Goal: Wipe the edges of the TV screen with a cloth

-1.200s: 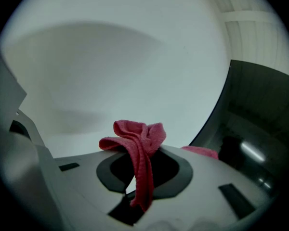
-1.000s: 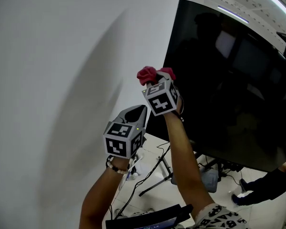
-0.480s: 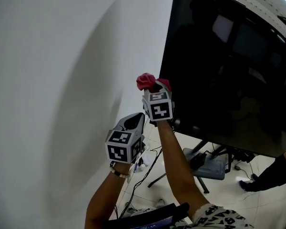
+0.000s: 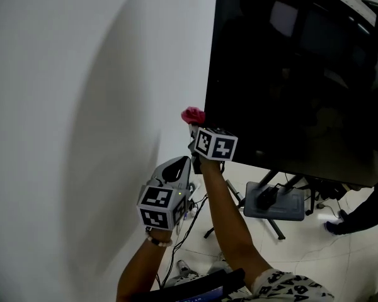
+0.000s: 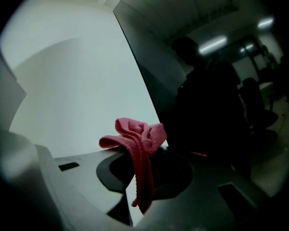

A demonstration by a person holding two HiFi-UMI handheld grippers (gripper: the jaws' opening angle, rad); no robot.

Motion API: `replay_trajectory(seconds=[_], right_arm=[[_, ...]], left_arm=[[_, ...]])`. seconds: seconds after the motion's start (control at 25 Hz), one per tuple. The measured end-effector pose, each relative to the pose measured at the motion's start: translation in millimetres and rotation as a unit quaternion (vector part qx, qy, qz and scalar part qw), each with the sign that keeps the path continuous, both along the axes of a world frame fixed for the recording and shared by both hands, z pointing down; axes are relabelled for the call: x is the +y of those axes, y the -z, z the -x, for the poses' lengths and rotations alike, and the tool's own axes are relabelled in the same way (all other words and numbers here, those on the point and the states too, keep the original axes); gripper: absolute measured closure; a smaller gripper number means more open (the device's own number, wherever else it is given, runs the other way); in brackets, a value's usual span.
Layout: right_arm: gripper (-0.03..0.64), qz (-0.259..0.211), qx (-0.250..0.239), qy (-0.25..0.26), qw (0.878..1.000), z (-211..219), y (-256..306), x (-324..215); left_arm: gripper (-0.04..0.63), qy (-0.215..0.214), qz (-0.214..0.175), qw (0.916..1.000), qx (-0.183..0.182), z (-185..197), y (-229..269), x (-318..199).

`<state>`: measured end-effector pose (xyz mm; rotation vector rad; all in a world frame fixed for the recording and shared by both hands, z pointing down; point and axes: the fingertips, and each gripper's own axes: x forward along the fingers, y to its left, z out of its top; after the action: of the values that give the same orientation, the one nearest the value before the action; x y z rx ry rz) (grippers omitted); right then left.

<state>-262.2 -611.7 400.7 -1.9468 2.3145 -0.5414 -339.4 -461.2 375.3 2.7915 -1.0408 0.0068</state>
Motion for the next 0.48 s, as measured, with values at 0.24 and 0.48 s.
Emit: replay_trajectory(seconds=[0.24,0.48], right_arm=[[0.540,0.045,-0.027,-0.028,0.998,-12,-50,-1],[0.540,0.072,-0.075,-0.051,0.993,-25,-103,-2]], left_arm=[[0.601,-0.020,0.000,0.9997,0.016,-3,1,16],[0.600,-0.029,0.011,0.9992,0.023,-11,-17,15]])
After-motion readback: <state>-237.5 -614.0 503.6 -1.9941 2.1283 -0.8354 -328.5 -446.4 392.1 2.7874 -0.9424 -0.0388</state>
